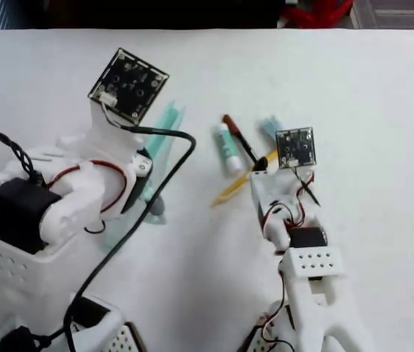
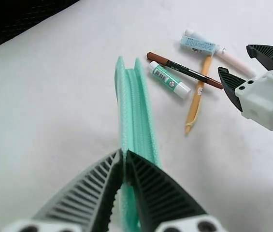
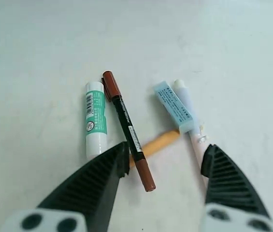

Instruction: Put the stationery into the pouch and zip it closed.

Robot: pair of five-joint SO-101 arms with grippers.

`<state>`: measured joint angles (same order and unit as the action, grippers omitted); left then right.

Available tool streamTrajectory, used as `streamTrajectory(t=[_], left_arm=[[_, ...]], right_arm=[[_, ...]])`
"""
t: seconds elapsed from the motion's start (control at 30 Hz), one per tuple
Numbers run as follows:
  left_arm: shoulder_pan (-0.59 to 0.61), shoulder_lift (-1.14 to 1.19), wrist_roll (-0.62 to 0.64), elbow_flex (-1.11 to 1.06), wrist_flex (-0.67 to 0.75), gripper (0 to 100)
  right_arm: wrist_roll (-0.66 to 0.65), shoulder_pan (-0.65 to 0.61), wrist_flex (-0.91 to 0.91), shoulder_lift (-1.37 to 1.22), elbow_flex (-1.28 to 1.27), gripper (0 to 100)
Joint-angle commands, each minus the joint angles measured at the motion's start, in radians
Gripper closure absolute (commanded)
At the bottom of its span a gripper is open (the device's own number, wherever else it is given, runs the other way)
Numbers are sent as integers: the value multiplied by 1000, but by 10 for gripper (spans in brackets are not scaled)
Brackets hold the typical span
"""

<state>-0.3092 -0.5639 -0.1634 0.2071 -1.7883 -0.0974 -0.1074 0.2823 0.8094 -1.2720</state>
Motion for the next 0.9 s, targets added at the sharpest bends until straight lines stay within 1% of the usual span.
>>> streamTrajectory(t=[0.0, 0.1, 0.2, 0.27, 0.33, 0.43, 0.53, 0.6, 0.67, 0.77, 0.87], left_arm=[[-12, -21, 12, -11, 31, 979], [-7, -24, 9, -71, 32, 978], [5, -27, 5, -81, 20, 978], [59, -28, -25, -80, 8, 978], [128, -27, -51, -87, 9, 978], [226, -27, -77, -87, 11, 978], [306, -27, -115, -89, 11, 978], [329, -25, -141, -89, 11, 978], [337, -27, -161, -87, 11, 978], [338, -27, -169, -89, 11, 978], [338, -27, -167, -89, 11, 978]], right_arm=[[5, -5, -22, -1, 8, 751], [5, -5, -21, 5, 8, 751], [5, -7, -16, 8, 8, 751], [5, -18, -12, 13, 26, 752], [3, -16, 53, 33, 80, 752], [-35, -39, 305, 77, 262, 752], [-120, -151, 599, 90, 535, 751], [-193, -248, 794, 90, 738, 751], [-226, -337, 963, 90, 928, 751], [-233, -492, 1139, 90, 1134, 749], [-235, -587, 1228, 93, 1198, 740]])
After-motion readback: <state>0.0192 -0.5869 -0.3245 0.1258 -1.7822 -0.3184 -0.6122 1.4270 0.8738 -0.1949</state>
